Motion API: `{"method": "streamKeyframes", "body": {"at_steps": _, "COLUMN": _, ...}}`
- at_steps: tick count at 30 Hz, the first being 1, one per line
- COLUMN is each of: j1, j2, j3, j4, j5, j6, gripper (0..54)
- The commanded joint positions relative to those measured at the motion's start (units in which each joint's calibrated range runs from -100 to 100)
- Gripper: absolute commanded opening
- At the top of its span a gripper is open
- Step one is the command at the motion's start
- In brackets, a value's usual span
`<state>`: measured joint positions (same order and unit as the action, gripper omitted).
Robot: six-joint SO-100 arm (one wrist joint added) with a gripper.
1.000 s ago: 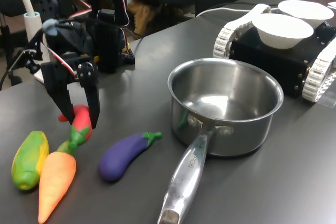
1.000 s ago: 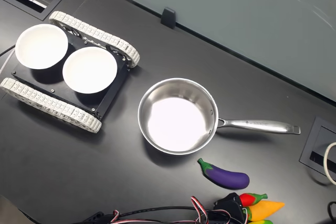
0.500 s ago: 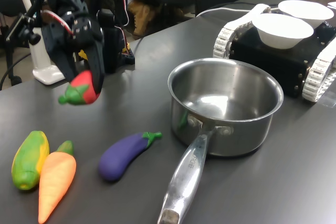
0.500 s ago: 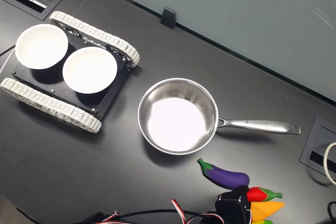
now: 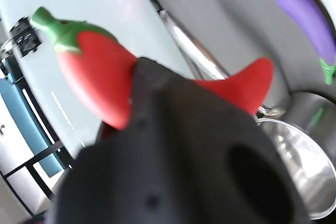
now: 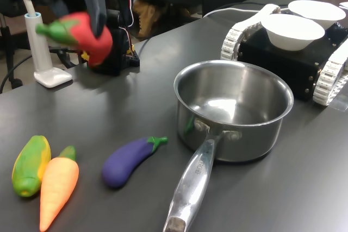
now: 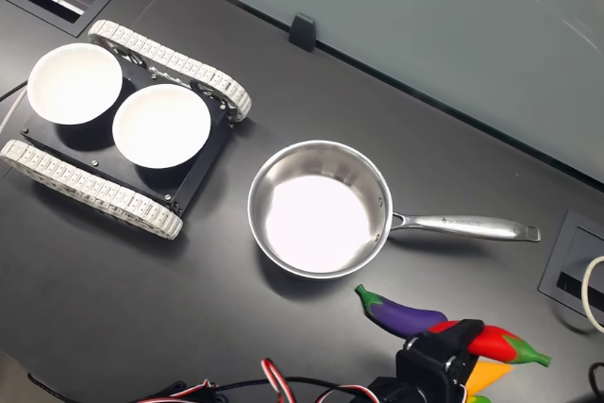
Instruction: Pick up the chilli and place them in the pan
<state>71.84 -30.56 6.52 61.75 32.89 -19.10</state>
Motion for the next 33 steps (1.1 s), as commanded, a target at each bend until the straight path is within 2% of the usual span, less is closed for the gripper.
{"method": "streamKeyframes", "body": {"at_steps": 1, "j1": -0.85, "j2": -6.01, "j3": -0.11, "j4": -7.98, "j5": -6.06, "j6": -0.98, "gripper": 0.2}}
{"method": "streamKeyframes", "body": {"at_steps": 3, "j1": -1.08, "j2": -6.94, "j3": 0.07, "j4": -8.74, "j5": -7.72, "j6": -1.07, "gripper": 0.2}}
{"method": "streamKeyframes", "body": {"at_steps": 6, "j1": -1.19, "j2": -8.12, "j3": 0.25, "j4": -8.74, "j5": -10.16, "j6": -3.08, "gripper": 0.2}}
{"method": "streamKeyframes", "body": {"at_steps": 14, "j1": -4.41, "j2": -11.66, "j3": 2.07, "j4": -8.92, "j5": -14.95, "j6": -3.25, "gripper": 0.2}}
{"method": "streamKeyframes", "body": {"at_steps": 20, "j1": -6.47, "j2": -14.36, "j3": 4.34, "j4": -10.79, "j5": -19.19, "j6": -3.17, "gripper": 0.2}}
{"method": "streamKeyframes", "body": {"at_steps": 29, "j1": -13.92, "j2": -18.5, "j3": 6.34, "j4": -10.96, "j5": -23.54, "j6": -2.83, "gripper": 0.2}}
{"method": "streamKeyframes", "body": {"at_steps": 33, "j1": -19.66, "j2": -19.68, "j3": 6.61, "j4": -10.71, "j5": -24.22, "j6": -1.49, "gripper": 0.2}}
